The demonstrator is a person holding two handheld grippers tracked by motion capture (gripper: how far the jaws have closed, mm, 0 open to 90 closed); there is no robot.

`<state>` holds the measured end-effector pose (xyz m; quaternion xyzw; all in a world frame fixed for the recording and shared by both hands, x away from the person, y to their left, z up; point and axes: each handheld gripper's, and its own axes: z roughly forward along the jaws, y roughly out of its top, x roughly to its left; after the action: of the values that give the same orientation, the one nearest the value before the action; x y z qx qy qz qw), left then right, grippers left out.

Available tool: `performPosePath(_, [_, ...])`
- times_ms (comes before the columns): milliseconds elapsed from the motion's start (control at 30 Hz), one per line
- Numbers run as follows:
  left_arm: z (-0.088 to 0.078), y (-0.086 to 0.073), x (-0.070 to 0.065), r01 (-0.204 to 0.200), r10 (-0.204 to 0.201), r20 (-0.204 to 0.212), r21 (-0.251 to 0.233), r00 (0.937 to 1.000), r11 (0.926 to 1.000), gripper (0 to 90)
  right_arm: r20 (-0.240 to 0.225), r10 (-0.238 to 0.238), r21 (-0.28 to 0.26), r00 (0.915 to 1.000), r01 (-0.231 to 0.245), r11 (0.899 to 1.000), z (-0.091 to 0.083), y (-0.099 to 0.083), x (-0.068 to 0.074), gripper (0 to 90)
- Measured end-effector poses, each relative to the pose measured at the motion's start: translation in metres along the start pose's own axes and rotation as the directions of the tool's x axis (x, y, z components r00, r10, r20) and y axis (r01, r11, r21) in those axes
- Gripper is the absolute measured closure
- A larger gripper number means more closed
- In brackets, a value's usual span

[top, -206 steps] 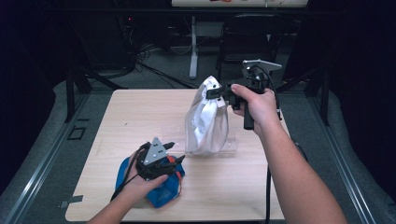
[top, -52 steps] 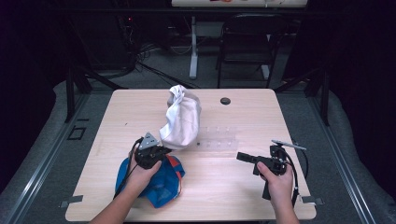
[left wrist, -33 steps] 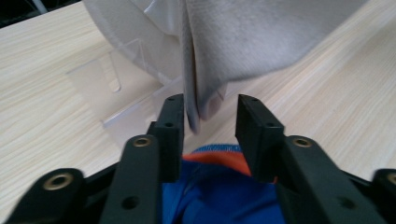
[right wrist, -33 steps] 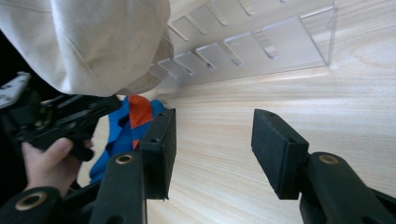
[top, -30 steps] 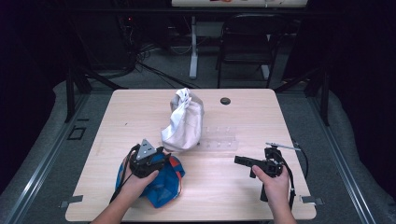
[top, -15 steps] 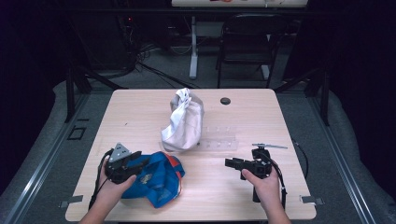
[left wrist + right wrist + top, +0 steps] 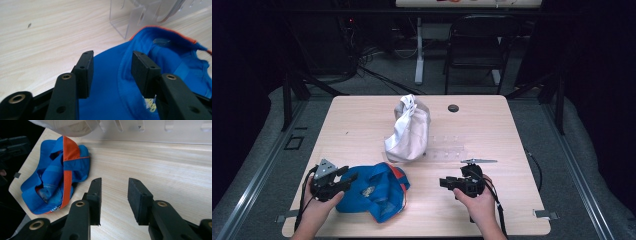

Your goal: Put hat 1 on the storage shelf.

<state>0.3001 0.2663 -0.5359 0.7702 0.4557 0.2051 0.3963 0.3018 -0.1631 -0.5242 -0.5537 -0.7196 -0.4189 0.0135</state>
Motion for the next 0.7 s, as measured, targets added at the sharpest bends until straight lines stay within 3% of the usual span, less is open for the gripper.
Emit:
performPosePath(200, [-0.001, -0.002, 0.005, -0.005, 0.005, -0.001, 0.041, 1.0, 0.9991, 53.9, -0.034, 0.017, 0.041, 0.9993, -0.016, 0.999, 0.012, -0.004, 0.01, 69.0])
performPosePath(333, [-0.001, -0.004, 0.008, -0.005, 0.005, -0.004, 0.05, 1.0, 0.9987, 58.8, -0.061, -0.005, 0.086, 0.9981, 0.01, 0.996, 0.025, -0.006, 0.019, 70.1])
performPosePath(600, [-0.003, -0.006, 0.014, 0.01, -0.009, -0.024, 0.044, 0.9997, 0.999, 60.1, -0.092, -0.006, 0.106, 0.9958, 0.016, 0.994, 0.038, -0.006, 0.031, 70.0])
performPosePath(700, [-0.005, -0.006, 0.017, 0.011, -0.01, -0.026, 0.059, 0.9996, 0.9982, 60.2, -0.124, 0.0, 0.121, 0.9922, 0.016, 0.993, 0.045, -0.005, 0.036, 69.9])
